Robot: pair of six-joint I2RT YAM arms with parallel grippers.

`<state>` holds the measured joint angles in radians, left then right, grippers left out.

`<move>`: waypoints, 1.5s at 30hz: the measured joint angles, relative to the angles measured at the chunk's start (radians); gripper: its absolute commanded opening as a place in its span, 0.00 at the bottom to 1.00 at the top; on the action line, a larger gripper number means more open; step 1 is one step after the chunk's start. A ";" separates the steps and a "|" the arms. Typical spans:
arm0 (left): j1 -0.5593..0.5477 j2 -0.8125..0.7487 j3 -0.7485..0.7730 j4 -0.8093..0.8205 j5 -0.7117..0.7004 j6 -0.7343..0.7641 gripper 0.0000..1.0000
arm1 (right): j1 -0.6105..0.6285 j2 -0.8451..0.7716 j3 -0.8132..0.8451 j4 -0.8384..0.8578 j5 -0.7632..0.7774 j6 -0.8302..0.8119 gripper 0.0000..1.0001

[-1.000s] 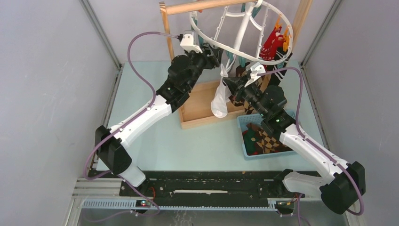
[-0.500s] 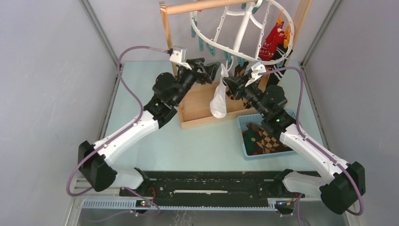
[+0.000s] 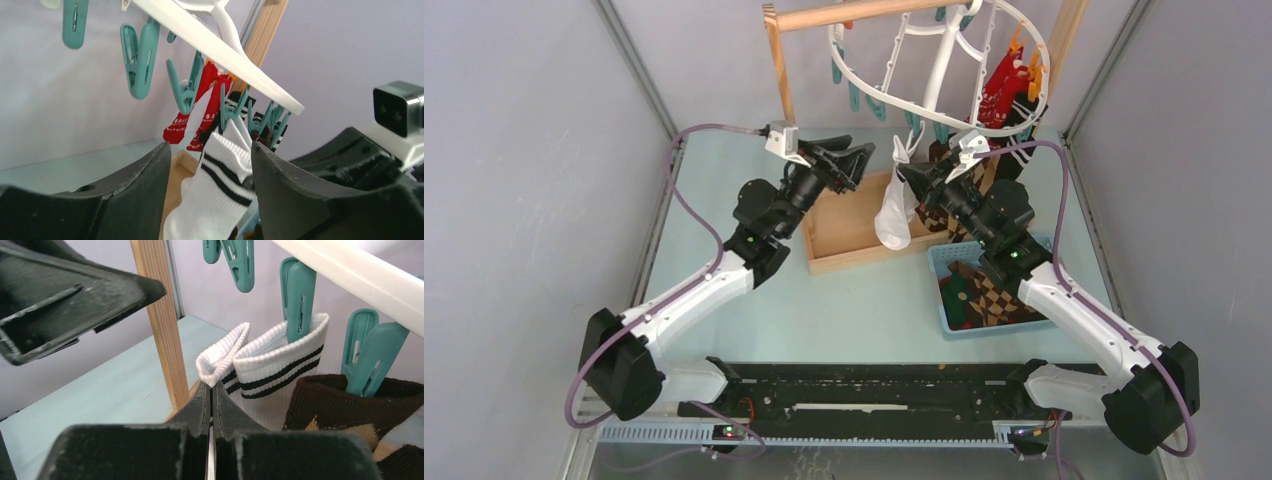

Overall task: Clip the socks to the hanger
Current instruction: Open the clamp at the hanger.

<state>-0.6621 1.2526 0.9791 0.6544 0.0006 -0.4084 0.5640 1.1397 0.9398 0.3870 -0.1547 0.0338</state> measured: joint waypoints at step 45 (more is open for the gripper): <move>-0.049 0.325 0.328 0.060 -0.216 0.162 0.58 | -0.014 0.002 0.000 0.001 -0.005 0.016 0.00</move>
<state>-0.7113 1.5772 1.3071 0.7143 -0.2153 -0.2462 0.5499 1.1419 0.9398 0.3878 -0.1596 0.0494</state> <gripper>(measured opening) 0.590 0.008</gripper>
